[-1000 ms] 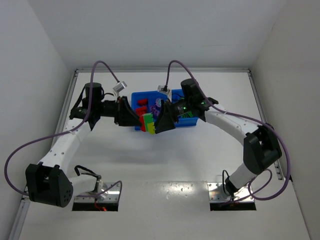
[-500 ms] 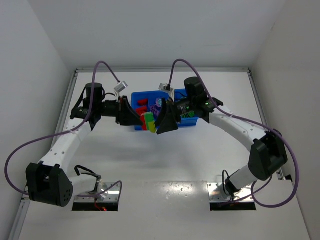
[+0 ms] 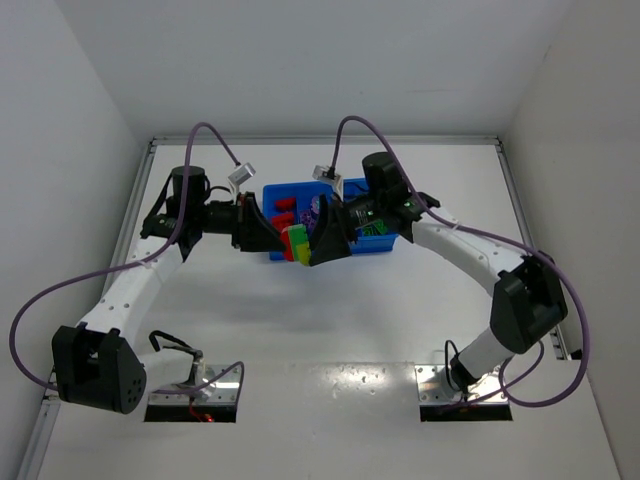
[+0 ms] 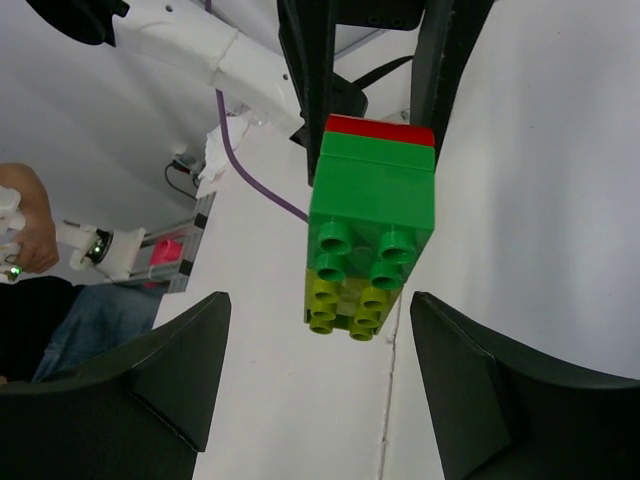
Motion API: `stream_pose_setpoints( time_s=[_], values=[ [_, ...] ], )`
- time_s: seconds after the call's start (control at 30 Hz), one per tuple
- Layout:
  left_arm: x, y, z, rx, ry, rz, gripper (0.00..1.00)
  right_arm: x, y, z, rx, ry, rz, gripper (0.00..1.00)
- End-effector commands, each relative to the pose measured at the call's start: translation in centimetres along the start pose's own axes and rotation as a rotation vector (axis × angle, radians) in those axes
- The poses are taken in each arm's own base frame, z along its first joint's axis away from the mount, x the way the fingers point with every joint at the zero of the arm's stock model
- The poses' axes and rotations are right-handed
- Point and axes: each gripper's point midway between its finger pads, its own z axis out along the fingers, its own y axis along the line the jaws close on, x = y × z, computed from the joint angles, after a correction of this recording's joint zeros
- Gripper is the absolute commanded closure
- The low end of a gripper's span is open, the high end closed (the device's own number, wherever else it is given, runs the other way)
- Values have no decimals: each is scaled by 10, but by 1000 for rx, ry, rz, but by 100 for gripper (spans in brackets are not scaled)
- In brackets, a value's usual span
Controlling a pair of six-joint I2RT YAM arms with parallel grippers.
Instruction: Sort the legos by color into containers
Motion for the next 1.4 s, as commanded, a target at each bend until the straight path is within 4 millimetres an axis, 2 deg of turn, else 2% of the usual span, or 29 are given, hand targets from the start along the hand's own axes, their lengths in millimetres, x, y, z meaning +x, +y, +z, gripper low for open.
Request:
stream_pose_setpoints(
  time_s=[0.0, 0.1, 0.33, 0.43, 0.53, 0.57, 0.73, 0.97, 1.17, 1.27, 1.37],
  values=[
    [-1, -11, 1, 52, 5, 75, 100, -15, 3, 3, -20, -11, -85, 27],
    [1, -10, 1, 43, 3, 75, 100, -16, 1, 4, -20, -11, -83, 27],
    [2, -10, 3, 41, 7, 76, 100, -22, -5, 10, -20, -9, -94, 40],
    [1, -9, 3, 32, 5, 76, 100, -20, -8, 15, -28, 0, -86, 52],
    [1, -11, 3, 32, 3, 85, 100, -18, -6, 18, -35, 5, -87, 68],
    [3, -10, 3, 32, 5, 76, 100, -18, -6, 18, -35, 5, -87, 76],
    [1, -10, 2, 1, -7, 97, 100, -17, 0, 12, -29, -4, -99, 94],
    [-2, -9, -4, -24, -28, 106, 100, -16, 5, -29, 48, -71, -113, 100],
    [-4, -7, -6, -40, -41, 118, 100, -13, -2, -66, 133, -127, -116, 100],
    [-4, -7, -6, -47, -46, 109, 100, -5, -22, -85, 229, -128, -126, 100],
    [-1, -6, -6, -55, -52, 110, 100, 3, -70, -104, 393, -117, -88, 100]
  ],
)
